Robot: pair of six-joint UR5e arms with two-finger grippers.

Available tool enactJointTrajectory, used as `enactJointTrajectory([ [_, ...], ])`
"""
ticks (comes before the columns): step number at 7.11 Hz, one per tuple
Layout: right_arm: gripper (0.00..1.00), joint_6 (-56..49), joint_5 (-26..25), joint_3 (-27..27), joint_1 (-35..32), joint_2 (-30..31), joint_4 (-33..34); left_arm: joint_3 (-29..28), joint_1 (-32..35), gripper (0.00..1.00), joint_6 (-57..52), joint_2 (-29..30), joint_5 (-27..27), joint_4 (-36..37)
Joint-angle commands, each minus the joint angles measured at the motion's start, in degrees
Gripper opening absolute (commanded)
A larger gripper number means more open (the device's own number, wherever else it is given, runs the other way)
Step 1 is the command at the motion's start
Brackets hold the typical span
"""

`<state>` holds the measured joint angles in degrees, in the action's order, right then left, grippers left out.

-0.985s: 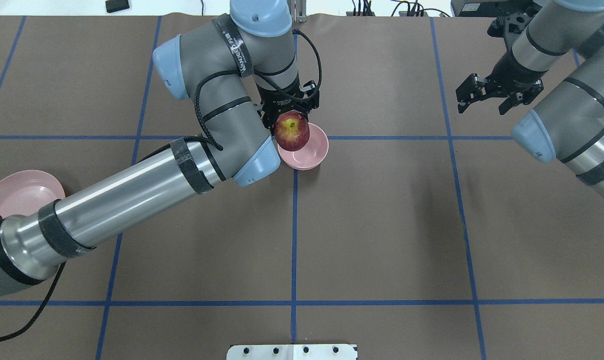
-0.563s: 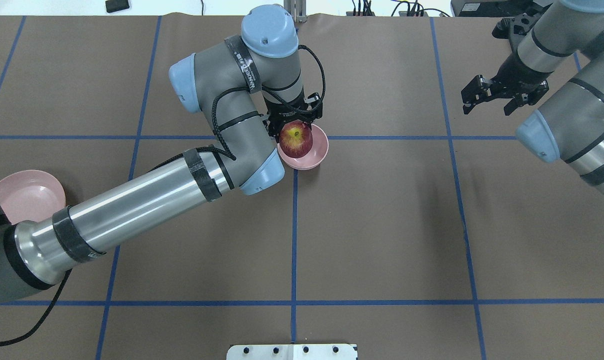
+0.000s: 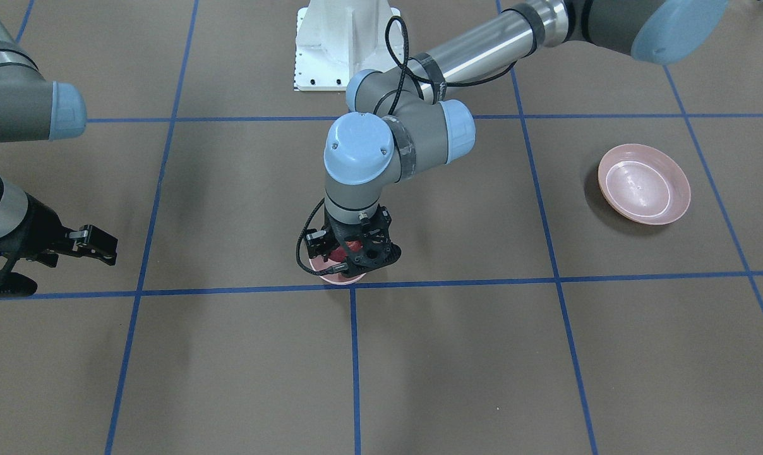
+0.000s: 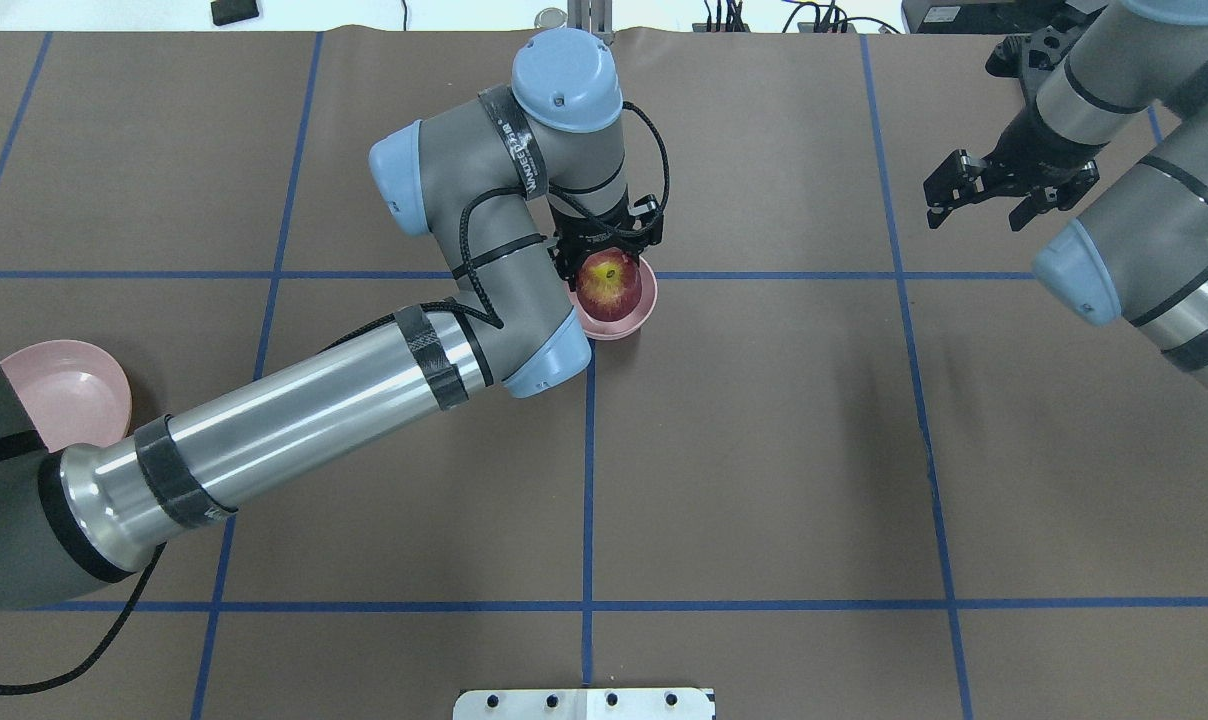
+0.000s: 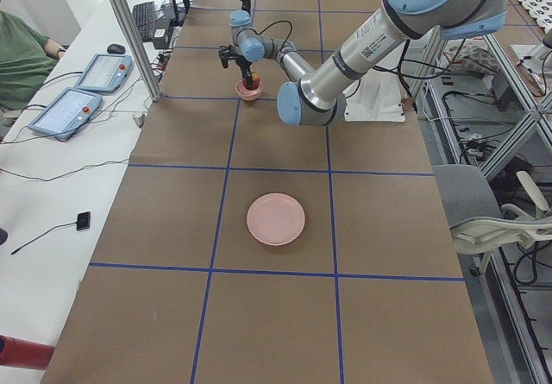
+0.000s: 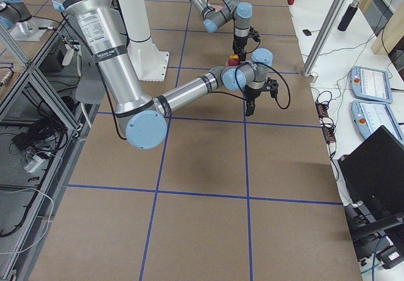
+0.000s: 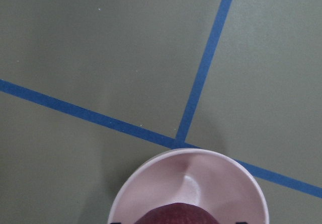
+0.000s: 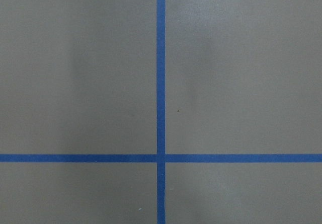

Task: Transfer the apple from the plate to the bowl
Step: 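Lower the red apple into the pink bowl with the left gripper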

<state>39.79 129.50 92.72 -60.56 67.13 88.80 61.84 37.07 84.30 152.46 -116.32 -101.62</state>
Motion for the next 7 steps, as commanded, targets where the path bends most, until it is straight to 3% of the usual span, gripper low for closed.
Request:
enactJointTrajectory([
  [1,1.0,0.03,0.05,0.62,-0.17,0.01,-0.12,-3.73,-0.06,0.0,0.96,0.9,0.04,-3.75],
  [2,1.0,0.03,0.05,0.97,-0.17,0.19,-0.29,-3.83,-0.06,0.0,0.96,0.9,0.13,-3.67],
  [3,1.0,0.11,-0.13,1.06,-0.17,0.45,-0.73,-3.83,-0.06,0.16,0.78,0.9,0.04,-3.67],
  [4,1.0,0.12,-1.09,1.15,-0.17,1.15,-0.91,-3.48,-0.06,0.97,0.43,0.99,0.04,-3.59],
  [6,1.0,0.11,-1.36,1.24,0.18,1.51,-1.0,-2.17,-0.06,0.98,0.26,0.56,2.22,-3.23],
  [7,1.0,0.12,-5.97,1.41,0.71,1.16,-0.91,0.45,0.02,0.98,0.17,-0.58,3.72,-2.8],
])
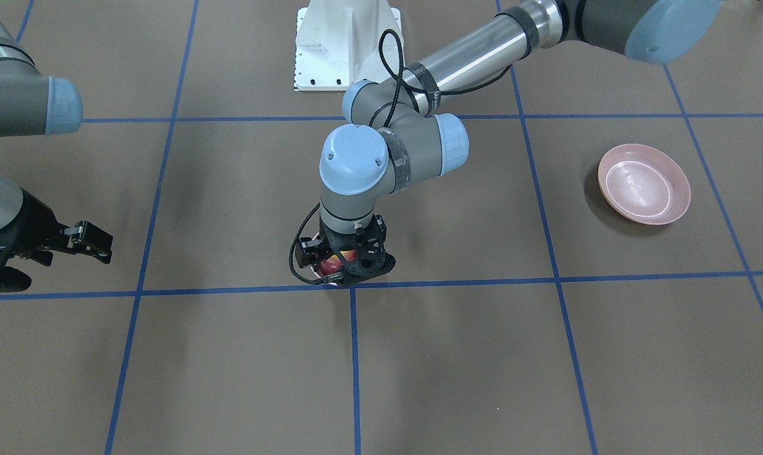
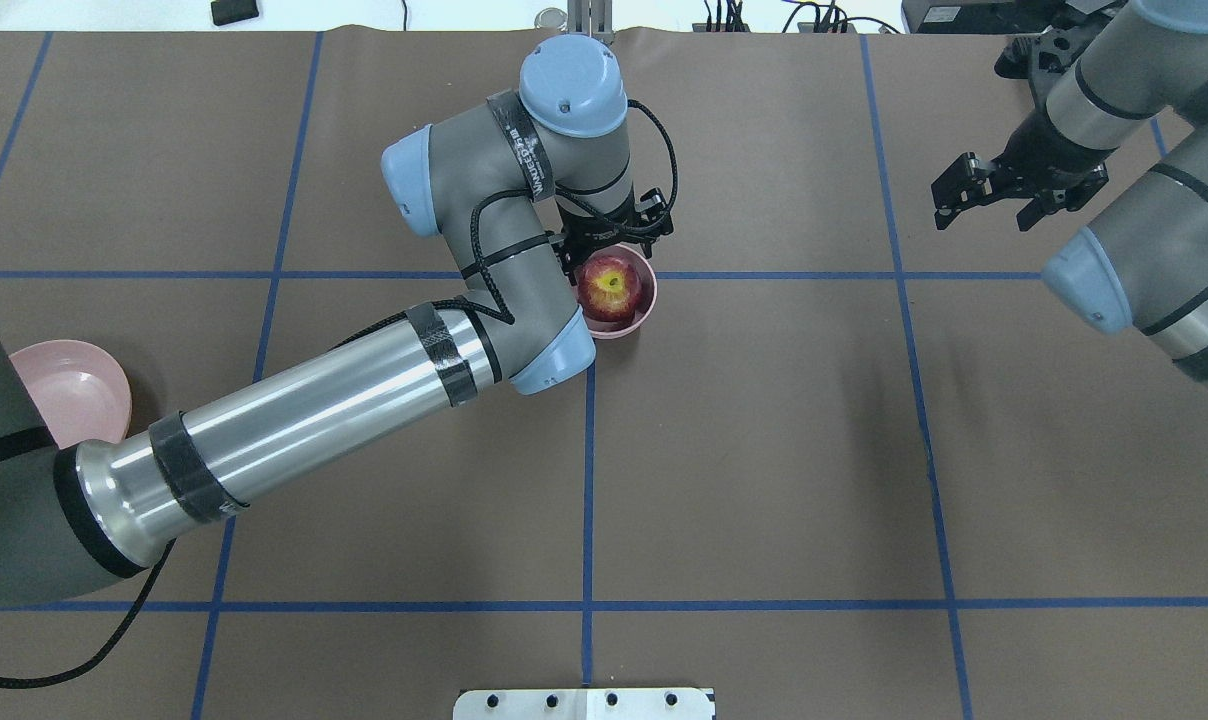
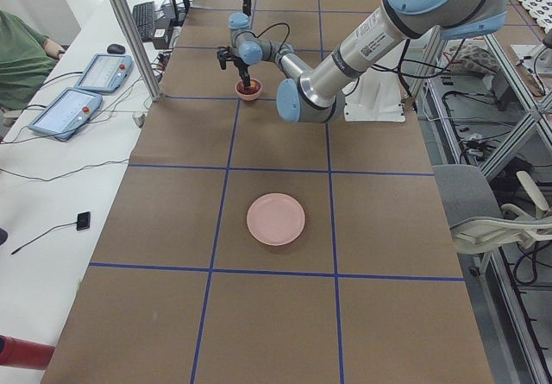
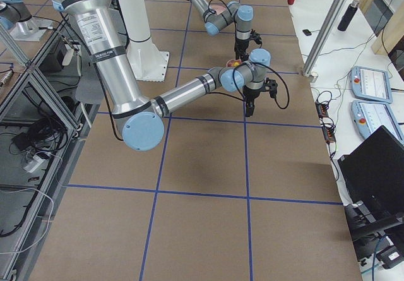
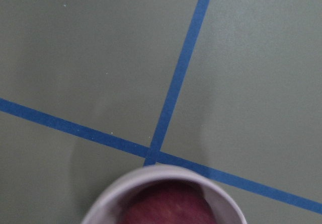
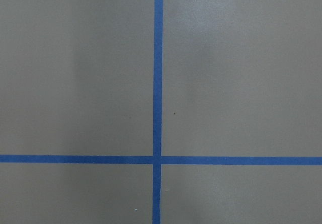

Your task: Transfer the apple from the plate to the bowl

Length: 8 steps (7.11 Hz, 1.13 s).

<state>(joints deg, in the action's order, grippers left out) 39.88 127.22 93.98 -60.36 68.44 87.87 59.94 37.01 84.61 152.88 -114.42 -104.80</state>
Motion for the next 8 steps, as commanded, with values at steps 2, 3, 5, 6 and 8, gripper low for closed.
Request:
enactJointTrajectory([
  [2,1.0,-0.67,-5.5,1.02,0.08,2.73,-0.07,14.26,2.7,0.98,-11.14,-3.89,2.0,14.87],
  [3,1.0,-6.07,-6.02,1.03,-2.02,4.14,0.02,26.08,5.85,0.98,-24.18,-11.74,2.18,21.5],
  [5,1.0,-13.22,-5.15,1.21,-6.76,7.83,0.02,40.47,13.84,0.98,-38.24,-27.13,1.66,21.92],
  [6,1.0,-19.34,-4.1,1.38,-10.44,10.63,0.02,41.83,17.8,0.98,-48.29,-30.16,1.22,22.26],
  [8,1.0,-24.14,1.68,0.25,-20.09,13.99,0.89,43.94,29.36,0.98,-58.53,-41.91,-6.2,21.31],
])
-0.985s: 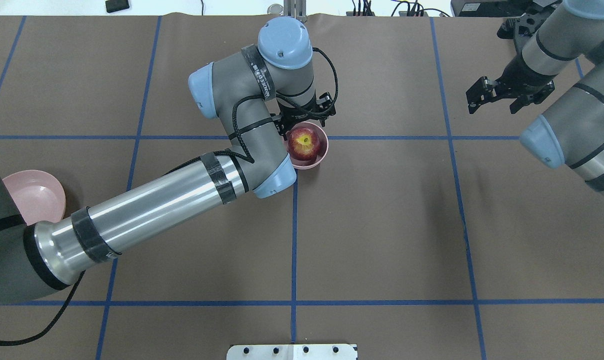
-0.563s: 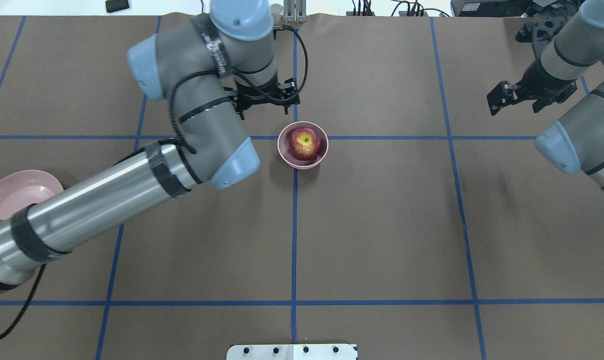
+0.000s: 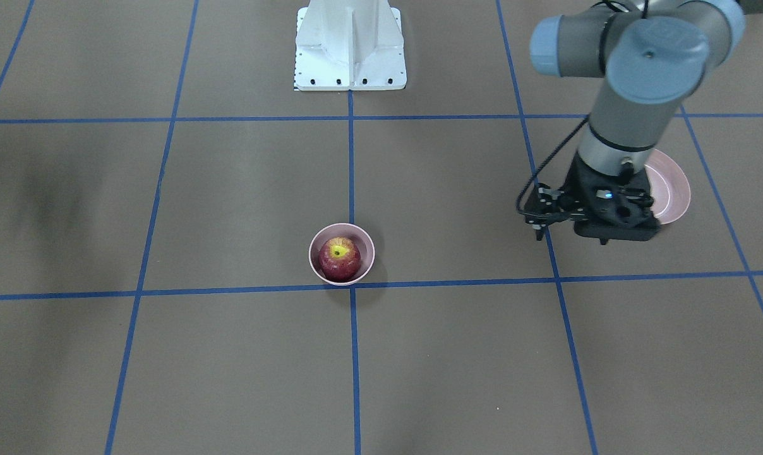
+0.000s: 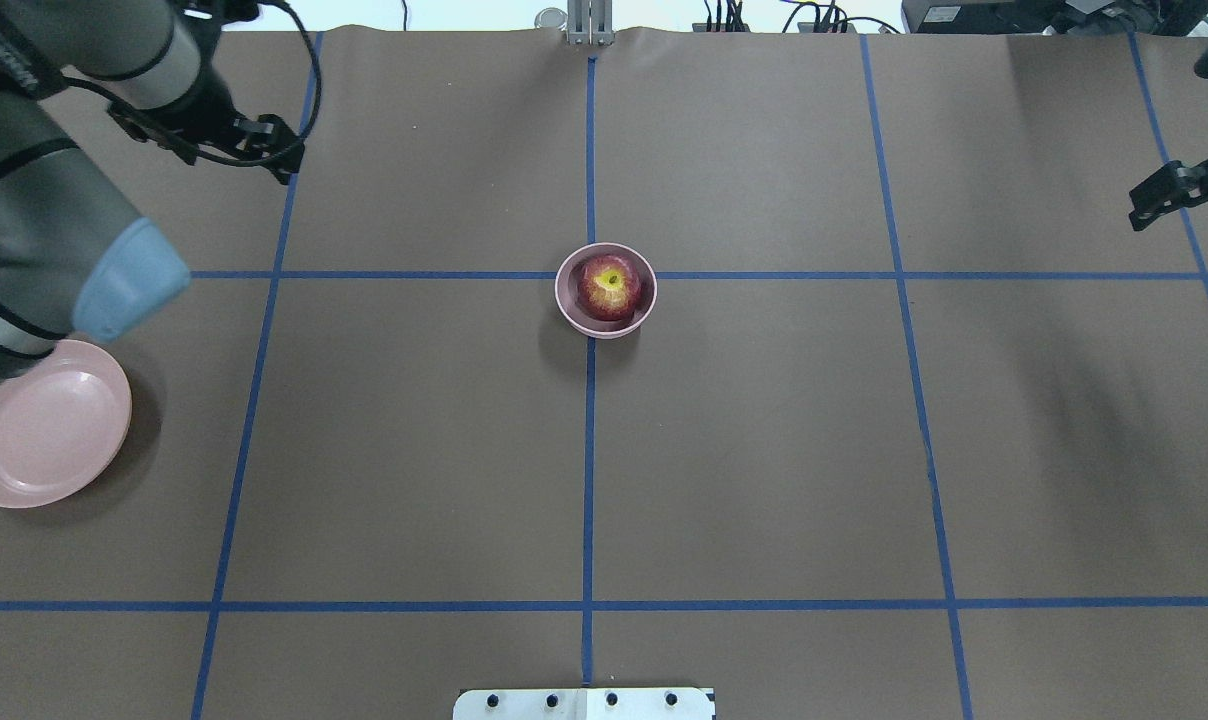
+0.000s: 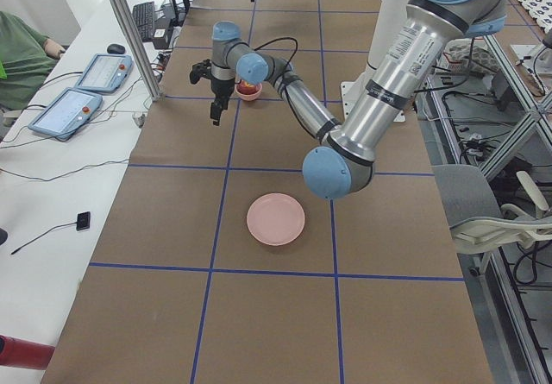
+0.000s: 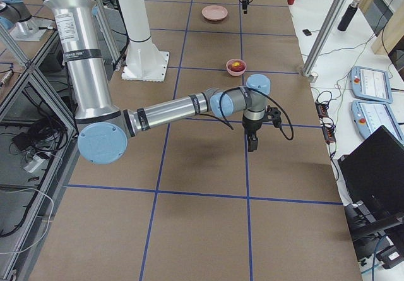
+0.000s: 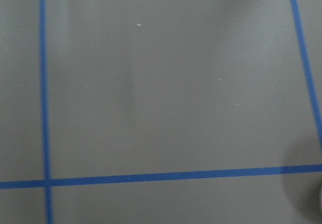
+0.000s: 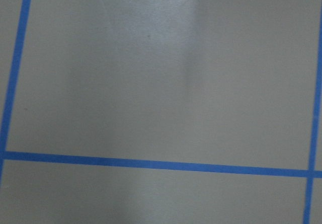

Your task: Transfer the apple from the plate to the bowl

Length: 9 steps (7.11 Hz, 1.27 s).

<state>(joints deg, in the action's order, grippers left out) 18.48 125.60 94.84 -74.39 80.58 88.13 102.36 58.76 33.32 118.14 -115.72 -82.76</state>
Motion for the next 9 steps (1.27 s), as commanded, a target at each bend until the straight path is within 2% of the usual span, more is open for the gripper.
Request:
enactJointTrajectory([
  [1,1.0,-3.18,6.56,-0.28,-10.21,4.73,0.12,1.17,13.69,0.98,-18.53,-12.7,-10.0,-0.73],
  [2,1.0,-3.8,8.33,-0.36,-11.64,6.07,0.29,0.47,16.71,0.98,-23.26,-17.54,-10.58,-0.91],
  [4,1.0,-6.33,7.74,-0.01,-12.18,9.23,-0.24,-0.4,23.64,0.98,-23.74,-23.45,-10.49,-0.91],
  [6,1.0,-7.76,7.47,-0.62,-12.18,10.47,-0.24,-5.92,33.75,0.98,-35.81,-23.48,-12.5,-0.04],
  [7,1.0,-7.76,7.47,-0.62,-12.18,10.74,-0.24,-9.95,35.44,0.98,-37.7,-23.39,-16.0,-0.12],
  [8,1.0,-7.76,8.08,-0.62,-12.62,11.7,-0.24,-13.73,35.46,0.98,-37.89,-23.31,-17.08,-0.9],
  [9,1.0,-7.67,8.17,-0.45,-12.97,11.97,-0.24,-13.6,35.46,0.98,-37.37,-23.04,-17.09,-1.0],
])
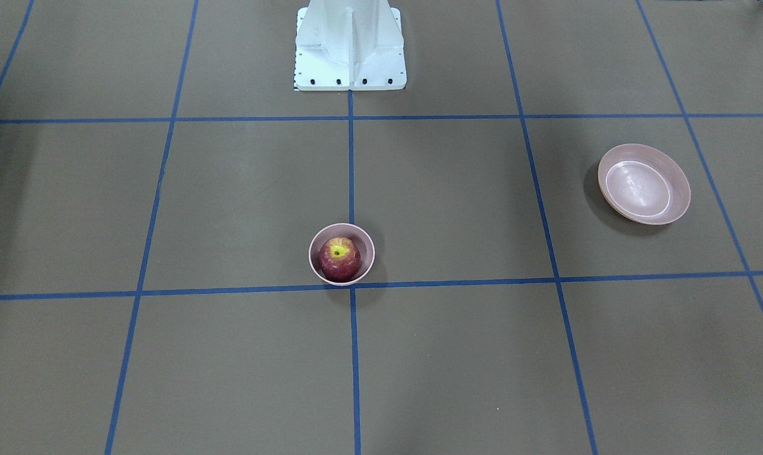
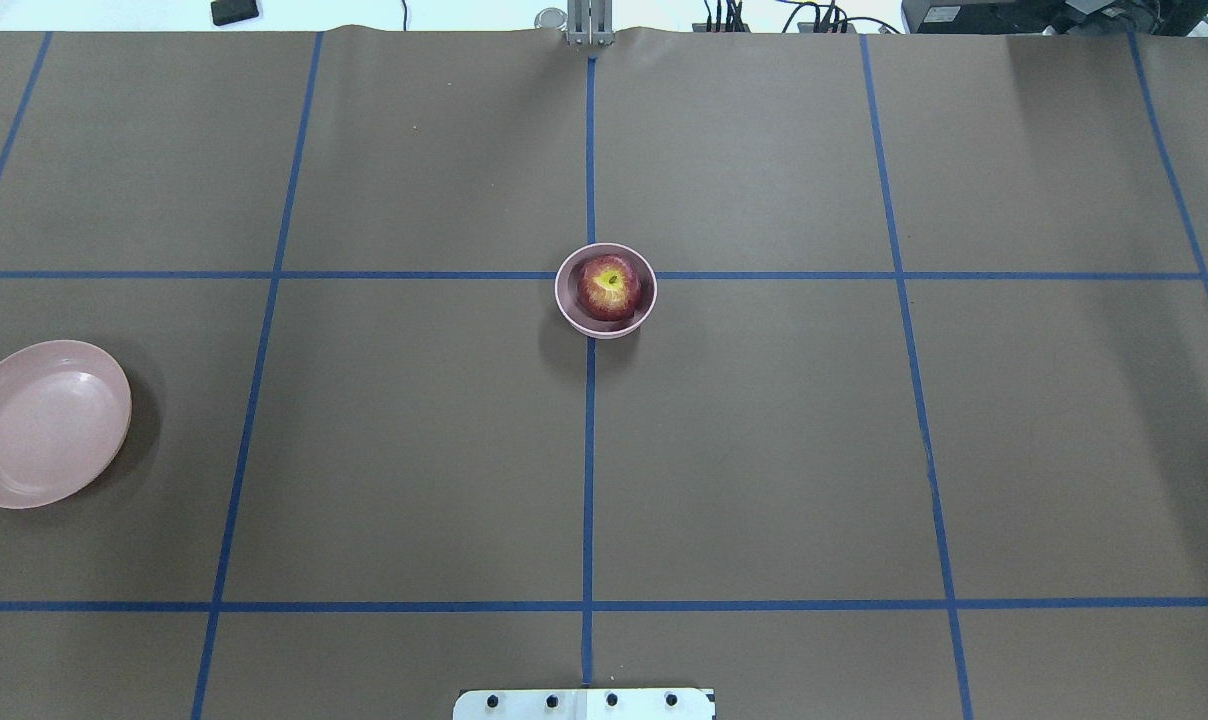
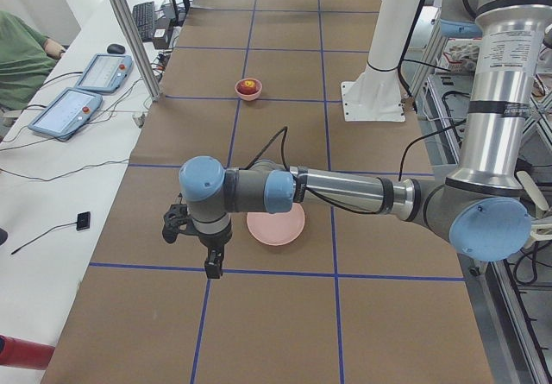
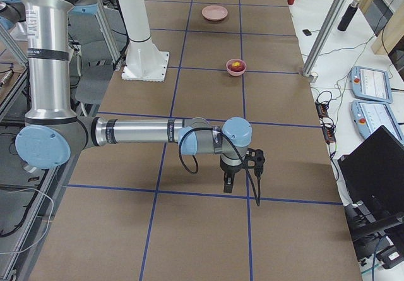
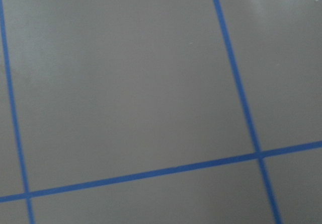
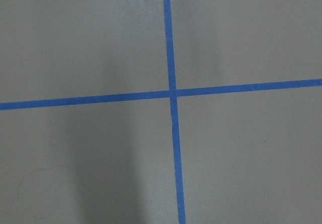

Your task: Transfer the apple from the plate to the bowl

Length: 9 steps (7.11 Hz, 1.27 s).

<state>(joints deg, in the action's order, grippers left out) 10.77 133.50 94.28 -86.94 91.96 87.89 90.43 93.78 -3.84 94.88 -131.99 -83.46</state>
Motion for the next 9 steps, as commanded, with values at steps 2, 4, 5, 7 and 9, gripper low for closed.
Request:
enactJointTrajectory([
  [2,1.0,0.13,0.27,-0.06,-0.51,1.03,0.09,-1.58,0.26,0.98,0.85,1.26,-0.81,-0.12],
  [4,1.0,0.04,0.27,-0.06,-1.38,1.47,0.17,-0.61,0.09,0.98,3.58,1.53,-0.81,-0.21],
  [5,1.0,0.04,0.27,0.46,-2.61,1.3,0.78,-0.61,0.09,0.98,3.49,1.44,-0.81,-0.21],
  [7,1.0,-0.05,0.36,0.99,-5.07,0.95,2.18,-0.7,0.09,0.98,3.49,1.44,-0.81,-0.3],
  [9,1.0,-0.4,-0.08,4.15,-4.73,0.51,8.24,-1.05,0.0,0.98,3.49,1.36,-0.72,-0.21],
])
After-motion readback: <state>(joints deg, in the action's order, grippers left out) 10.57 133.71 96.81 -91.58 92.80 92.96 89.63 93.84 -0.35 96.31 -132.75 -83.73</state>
